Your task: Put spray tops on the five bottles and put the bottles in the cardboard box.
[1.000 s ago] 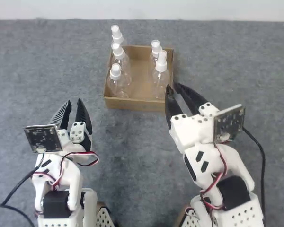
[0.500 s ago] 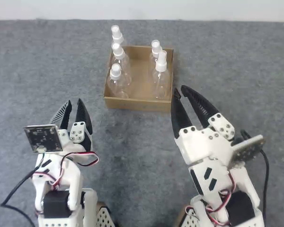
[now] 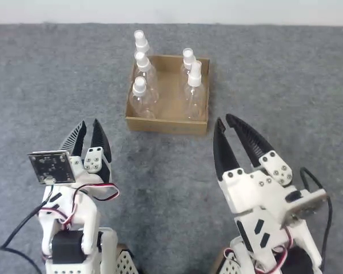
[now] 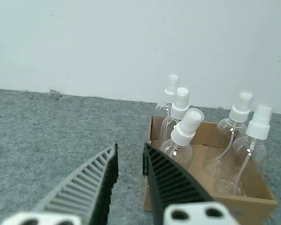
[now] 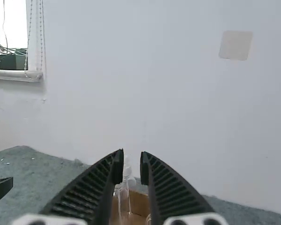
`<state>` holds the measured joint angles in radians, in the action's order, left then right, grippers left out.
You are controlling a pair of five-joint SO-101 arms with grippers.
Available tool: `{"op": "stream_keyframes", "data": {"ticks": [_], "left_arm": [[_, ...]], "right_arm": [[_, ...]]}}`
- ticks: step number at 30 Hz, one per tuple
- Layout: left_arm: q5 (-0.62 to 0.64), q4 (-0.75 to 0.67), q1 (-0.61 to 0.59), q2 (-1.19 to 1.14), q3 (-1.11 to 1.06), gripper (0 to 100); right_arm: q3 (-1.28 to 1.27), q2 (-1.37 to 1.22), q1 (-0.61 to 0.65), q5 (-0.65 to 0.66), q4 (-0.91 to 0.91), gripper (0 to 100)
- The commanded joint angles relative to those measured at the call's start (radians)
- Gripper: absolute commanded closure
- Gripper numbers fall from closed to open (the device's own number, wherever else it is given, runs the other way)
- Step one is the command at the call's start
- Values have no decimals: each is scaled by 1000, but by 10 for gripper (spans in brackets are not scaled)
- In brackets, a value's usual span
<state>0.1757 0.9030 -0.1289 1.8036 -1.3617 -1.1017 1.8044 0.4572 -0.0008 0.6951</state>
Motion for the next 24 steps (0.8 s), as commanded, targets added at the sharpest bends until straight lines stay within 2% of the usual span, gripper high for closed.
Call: {"op": "stream_keyframes", "data": {"ticks": [1, 7, 14, 24], "left_arm": [[-3, -37, -3, 14, 18, 916], [-3, -35, -3, 14, 18, 916], [-3, -35, 0, 14, 18, 916], [-5, -38, -3, 14, 18, 916]], "right_arm": [[-12, 12, 1, 15, 31, 961], [-54, 12, -81, 12, 76, 961], [-74, 12, -151, 14, 209, 961], [-298, 12, -217, 14, 185, 961]]}}
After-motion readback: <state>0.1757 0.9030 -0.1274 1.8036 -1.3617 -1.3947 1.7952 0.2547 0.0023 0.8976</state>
